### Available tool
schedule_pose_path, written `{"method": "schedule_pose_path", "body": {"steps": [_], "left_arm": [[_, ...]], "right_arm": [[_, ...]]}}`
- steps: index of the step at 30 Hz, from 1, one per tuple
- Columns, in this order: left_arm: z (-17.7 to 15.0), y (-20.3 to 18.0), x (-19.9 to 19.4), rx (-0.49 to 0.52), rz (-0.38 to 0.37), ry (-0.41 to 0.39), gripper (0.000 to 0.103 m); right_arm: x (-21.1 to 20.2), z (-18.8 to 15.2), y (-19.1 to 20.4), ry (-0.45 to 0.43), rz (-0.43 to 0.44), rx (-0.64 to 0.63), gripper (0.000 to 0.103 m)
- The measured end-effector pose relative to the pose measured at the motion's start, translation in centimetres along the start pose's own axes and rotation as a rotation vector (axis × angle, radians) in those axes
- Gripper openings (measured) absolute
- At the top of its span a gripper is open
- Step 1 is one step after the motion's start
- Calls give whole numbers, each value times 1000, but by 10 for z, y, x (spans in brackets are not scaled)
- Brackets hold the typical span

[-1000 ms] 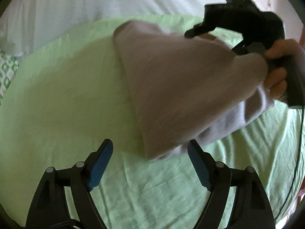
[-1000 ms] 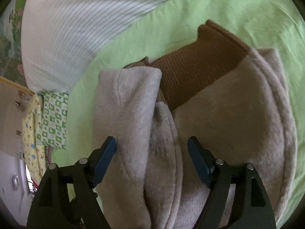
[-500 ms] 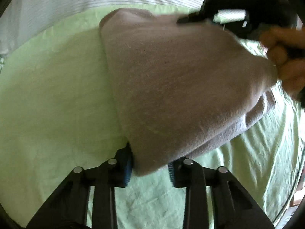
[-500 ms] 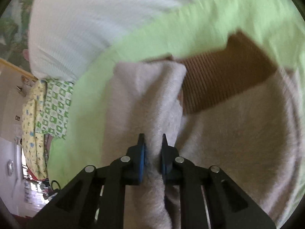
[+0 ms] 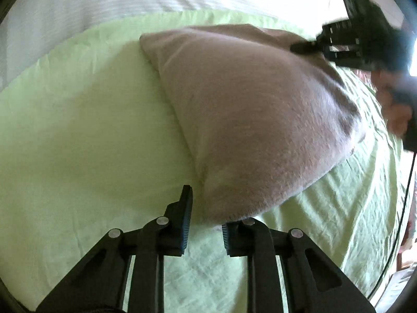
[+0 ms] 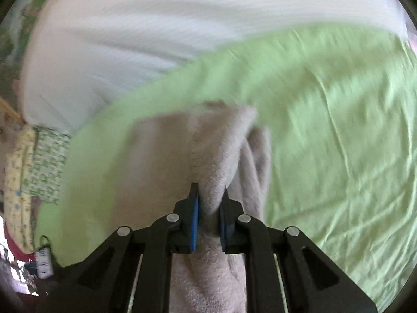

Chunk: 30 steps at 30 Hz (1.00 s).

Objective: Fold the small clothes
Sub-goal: 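Lower the folded bundle onto the sheet and open the right gripper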

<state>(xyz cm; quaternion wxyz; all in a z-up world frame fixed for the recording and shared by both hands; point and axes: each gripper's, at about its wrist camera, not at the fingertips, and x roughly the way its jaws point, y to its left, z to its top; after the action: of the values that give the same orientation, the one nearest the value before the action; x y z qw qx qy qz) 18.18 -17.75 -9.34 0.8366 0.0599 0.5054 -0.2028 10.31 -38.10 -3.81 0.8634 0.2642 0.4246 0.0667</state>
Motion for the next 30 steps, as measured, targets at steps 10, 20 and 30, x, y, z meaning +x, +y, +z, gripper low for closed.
{"method": "schedule_pose_path", "body": {"steps": [10, 20, 30], "left_arm": [[2, 34, 16, -117, -41, 41, 20], [-15, 15, -38, -99, -77, 15, 20], [33, 30, -81, -212, -169, -116, 20]], "right_arm": [[15, -15, -3, -23, -42, 49, 28], [-62, -49, 7, -166, -38, 32, 46], [-70, -72, 30, -178, 31, -1, 46]]}}
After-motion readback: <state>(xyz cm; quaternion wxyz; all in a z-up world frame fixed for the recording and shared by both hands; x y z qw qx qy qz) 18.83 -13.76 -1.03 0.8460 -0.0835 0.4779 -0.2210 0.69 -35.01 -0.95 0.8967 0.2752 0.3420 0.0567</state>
